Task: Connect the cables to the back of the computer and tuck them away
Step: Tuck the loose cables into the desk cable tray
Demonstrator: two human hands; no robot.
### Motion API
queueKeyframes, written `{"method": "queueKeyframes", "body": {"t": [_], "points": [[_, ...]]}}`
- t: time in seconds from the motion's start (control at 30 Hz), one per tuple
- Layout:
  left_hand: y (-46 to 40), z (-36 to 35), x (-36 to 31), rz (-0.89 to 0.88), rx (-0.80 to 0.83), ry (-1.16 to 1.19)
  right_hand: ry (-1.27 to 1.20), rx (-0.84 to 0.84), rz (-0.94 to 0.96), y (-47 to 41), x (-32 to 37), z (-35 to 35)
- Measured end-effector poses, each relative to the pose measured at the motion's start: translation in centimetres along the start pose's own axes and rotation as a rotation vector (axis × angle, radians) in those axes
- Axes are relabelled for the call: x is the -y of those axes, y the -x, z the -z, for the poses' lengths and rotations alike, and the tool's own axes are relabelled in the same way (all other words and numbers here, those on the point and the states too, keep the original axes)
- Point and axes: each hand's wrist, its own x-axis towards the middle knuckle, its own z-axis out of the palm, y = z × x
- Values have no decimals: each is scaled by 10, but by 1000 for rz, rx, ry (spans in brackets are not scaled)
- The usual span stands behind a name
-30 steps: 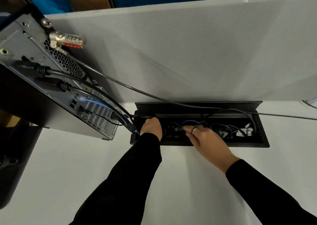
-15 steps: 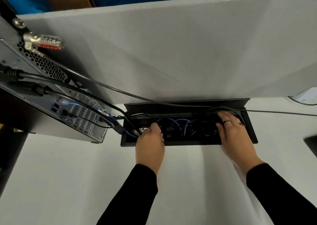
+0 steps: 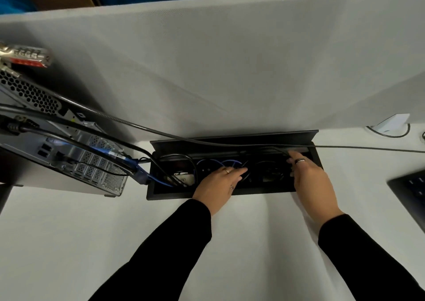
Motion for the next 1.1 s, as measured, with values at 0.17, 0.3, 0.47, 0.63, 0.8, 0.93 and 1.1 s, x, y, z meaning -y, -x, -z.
{"method": "queueKeyframes", "body": {"t": [0.17,0.3,0.47,0.63,0.8,0.93,1.1], "points": [[-4,4,1,204,174,3,91,211,189,-6,5,-4],[-8,10,1,328,295,42,109,356,211,-23,8,-1],[-20,9,7,392,367,186,339,615,251,-34,19,-14],[-29,7,12,439,320,249,296,639,129,-52,22,-35],[-27,0,11,500,221,329,192,577,-8,-59,16,-54],[-26,-4,14,460,185,347,165,558,-29,-56,13,-64],[-25,-8,18,467,86,497,170,569,69,-56,13,-46]]}}
